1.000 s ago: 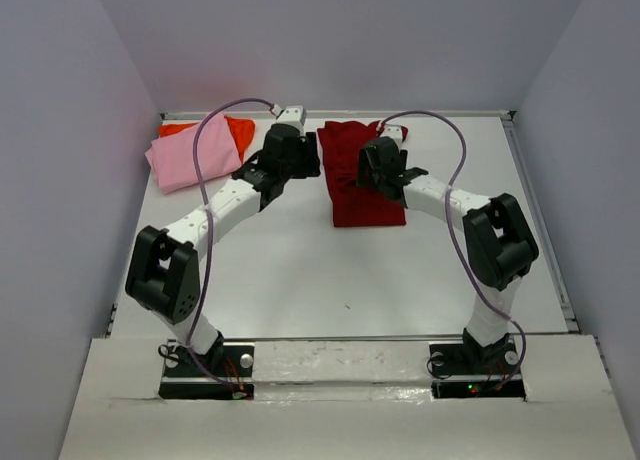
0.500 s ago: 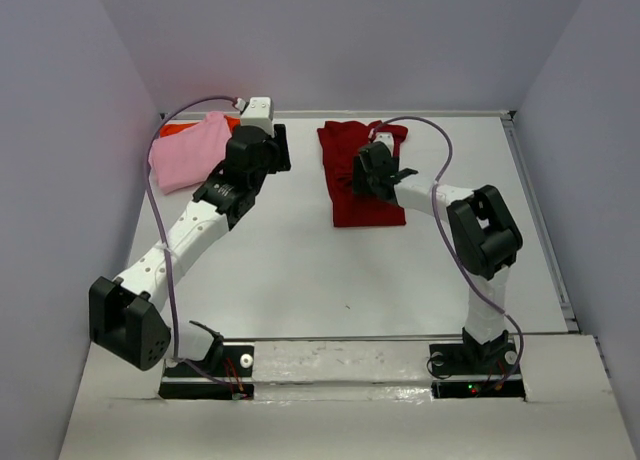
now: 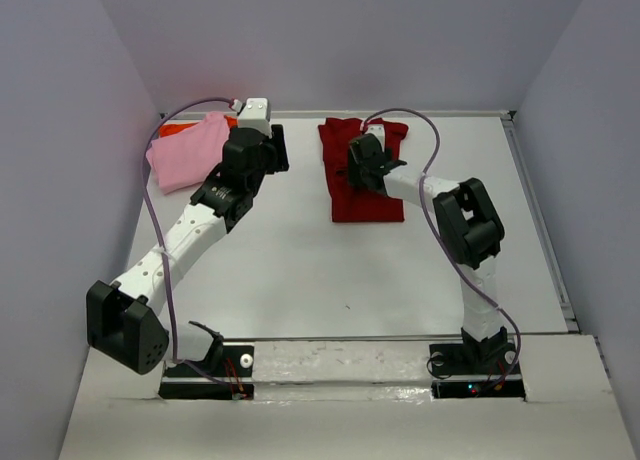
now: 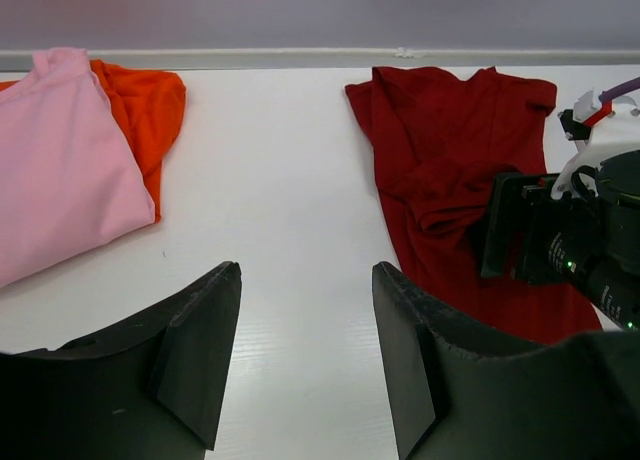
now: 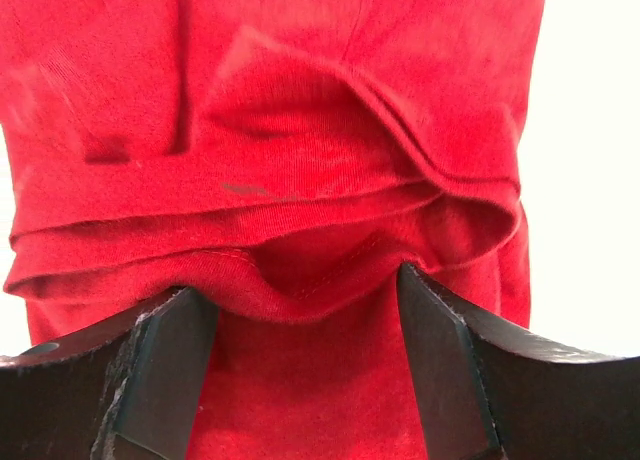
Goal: Fold and stack the t-shirts
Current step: Fold the rectangle-folded T-shirt at the center of the board, then pick up the 2/3-rectangle-folded T-shirt from the center of the board.
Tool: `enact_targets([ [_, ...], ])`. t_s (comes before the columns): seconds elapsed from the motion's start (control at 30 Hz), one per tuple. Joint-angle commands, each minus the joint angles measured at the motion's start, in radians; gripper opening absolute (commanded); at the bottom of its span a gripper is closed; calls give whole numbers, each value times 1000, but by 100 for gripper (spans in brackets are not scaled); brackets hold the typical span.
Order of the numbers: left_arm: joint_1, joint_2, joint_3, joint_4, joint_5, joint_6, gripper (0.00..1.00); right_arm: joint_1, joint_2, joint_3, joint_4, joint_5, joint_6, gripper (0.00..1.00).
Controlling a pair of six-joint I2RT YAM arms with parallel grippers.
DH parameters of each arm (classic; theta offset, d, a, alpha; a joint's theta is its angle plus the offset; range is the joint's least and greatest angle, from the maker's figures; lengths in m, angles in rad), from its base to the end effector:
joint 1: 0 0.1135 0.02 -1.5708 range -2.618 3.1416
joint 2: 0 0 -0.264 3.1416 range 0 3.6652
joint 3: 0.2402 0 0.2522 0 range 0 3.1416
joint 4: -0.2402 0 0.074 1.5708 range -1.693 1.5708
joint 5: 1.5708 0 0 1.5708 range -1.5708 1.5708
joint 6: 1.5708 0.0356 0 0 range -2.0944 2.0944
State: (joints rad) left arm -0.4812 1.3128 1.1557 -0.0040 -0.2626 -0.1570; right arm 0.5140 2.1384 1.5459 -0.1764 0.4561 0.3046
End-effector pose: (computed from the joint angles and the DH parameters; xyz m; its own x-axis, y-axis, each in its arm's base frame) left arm 0.2799 -0.1357 0.3723 -0.1748 -0.0791 -0.9814 0.1949 0.9743 -0.1132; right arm 0.4212 0.2198 0.1754 -0.6273 -0.0450 -0.7775 0.0235 0.9968 -0.0766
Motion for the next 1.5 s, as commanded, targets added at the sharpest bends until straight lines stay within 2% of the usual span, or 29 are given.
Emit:
enact_targets([
  [0.0,7,-35,-2,53,-1,14,64,9,0,91,2,52,-39,76],
  [0.2,9,-34,-1,53,8,13,64,9,32,184,-8,93,-93,76],
  [0.53,9,-43,-8,53,10,16,64,-28,218,416,-44,139,-142,76],
  [0.77,9,-46,-8,56,42,10,64,-57,287,487,1,153,-209,76],
  [0.97,9,-53,-10,59,57,11,64,-77,161,289,282,118,-289,76],
  [1.2,9,-41,-13,62,59,10,64,-77,28,313,221,23,-292,77],
  [1.4,9,-26,-21,68,62,5,64,-77,-109,250,184,-39,-331,77],
  [1.47,6,-12,-28,75,77,-7,64,-77,-165,208,115,-51,-297,77],
])
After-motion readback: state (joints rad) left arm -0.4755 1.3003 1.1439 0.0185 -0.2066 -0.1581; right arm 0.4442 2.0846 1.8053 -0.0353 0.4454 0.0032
